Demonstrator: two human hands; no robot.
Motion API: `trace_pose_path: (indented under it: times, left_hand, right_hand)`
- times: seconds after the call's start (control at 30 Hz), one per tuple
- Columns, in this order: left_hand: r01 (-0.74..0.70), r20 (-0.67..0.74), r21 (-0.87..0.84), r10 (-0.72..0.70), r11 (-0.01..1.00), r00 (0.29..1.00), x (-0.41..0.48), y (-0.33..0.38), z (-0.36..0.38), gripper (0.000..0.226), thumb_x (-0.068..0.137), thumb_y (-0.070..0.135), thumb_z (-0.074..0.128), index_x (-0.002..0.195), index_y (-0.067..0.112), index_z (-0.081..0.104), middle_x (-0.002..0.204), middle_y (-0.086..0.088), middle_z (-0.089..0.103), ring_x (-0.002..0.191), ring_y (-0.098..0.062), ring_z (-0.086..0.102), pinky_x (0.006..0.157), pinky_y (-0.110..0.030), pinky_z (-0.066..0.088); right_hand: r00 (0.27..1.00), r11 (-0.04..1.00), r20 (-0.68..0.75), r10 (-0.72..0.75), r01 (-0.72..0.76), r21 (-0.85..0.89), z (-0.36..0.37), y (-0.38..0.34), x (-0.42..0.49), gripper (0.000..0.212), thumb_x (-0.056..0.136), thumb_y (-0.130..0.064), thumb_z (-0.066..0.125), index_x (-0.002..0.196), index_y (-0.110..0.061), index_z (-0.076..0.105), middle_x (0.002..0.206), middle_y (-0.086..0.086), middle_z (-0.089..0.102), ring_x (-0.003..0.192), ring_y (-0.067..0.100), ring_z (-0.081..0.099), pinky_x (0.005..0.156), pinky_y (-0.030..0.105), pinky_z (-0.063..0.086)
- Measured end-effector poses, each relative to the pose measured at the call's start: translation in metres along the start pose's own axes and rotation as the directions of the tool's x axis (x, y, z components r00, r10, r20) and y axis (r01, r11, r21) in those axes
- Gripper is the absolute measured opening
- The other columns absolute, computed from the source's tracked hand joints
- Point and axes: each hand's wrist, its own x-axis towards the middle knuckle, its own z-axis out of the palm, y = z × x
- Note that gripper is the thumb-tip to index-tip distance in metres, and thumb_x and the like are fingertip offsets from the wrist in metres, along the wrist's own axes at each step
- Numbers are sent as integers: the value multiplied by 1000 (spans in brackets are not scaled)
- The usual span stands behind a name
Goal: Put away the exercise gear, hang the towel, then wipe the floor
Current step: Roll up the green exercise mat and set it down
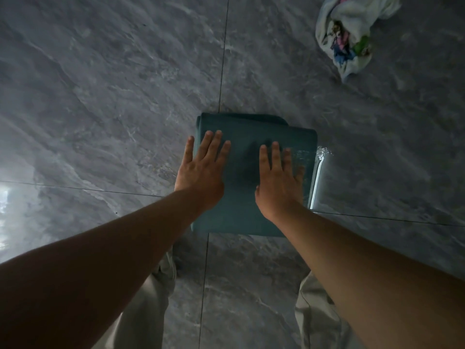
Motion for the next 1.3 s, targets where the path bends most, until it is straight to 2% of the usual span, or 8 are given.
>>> trace_pose_path:
  times: [0.4,0.53,0.77,0.87,1.03,1.17,1.23,1.3]
  left_hand:
    - [3,92,-65,2,998,996,30,9,53,116,77,64,64,158,30,-10,162,-7,-28,150,-27,-25,119,-63,3]
    - [25,176,-66,-13,998,984,60,1,73,125,72,62,74,157,33,-13,161,-4,-31,150,-26,-25,118,-65,6]
    - [94,223,-1,-91,996,971,75,13,87,122,79,48,76,157,27,-15,161,-10,-30,149,-31,-25,118,-66,3]
    - [68,127,48,-74,997,989,62,22,72,105,84,45,67,159,18,-1,164,-16,-16,151,-34,-15,119,-60,-4]
    - [-175,-63,-25,173,984,983,-3,43,79,84,86,40,53,156,11,18,166,-16,3,153,-32,1,120,-59,1]
    - [-203,128,19,199,979,972,-34,56,117,117,75,64,64,158,13,0,164,-16,-16,152,-33,-10,116,-64,-3]
    - [-207,173,86,190,975,967,-34,57,133,128,74,59,70,156,12,-16,162,-16,-25,151,-34,-18,115,-66,-5]
    - [-201,151,121,182,972,972,-32,56,148,115,86,42,65,154,13,-24,161,-15,-29,150,-34,-21,116,-65,-4]
  right_hand:
    - [999,1000,42,-15,16,-18,29,1,58,102,87,-28,67,156,-27,-9,163,5,-19,150,37,-6,108,72,22]
    - [995,1000,97,0,-2,18,52,-3,87,102,88,-20,67,155,-29,-9,162,2,-23,150,35,-13,103,68,35]
    - [988,999,147,38,-39,8,63,-12,99,112,84,-16,73,155,-26,-13,161,6,-28,148,38,-20,101,72,34]
    - [979,999,202,19,-25,30,50,-6,99,115,82,-18,76,155,-29,-12,161,3,-27,149,35,-18,101,69,37]
    - [965,994,261,-29,1,108,40,4,105,109,87,-24,73,155,-33,-12,162,0,-26,149,33,-17,107,63,36]
    - [977,986,207,-55,21,163,51,5,104,108,86,-23,73,156,-32,-9,162,0,-24,149,33,-17,110,63,33]
    - [985,984,152,-79,53,170,54,8,97,107,85,-29,73,156,-29,-6,163,1,-22,149,34,-15,111,63,30]
    - [993,976,38,-115,106,190,58,12,85,99,85,-35,70,157,-23,4,164,6,-14,150,35,-10,114,61,27]
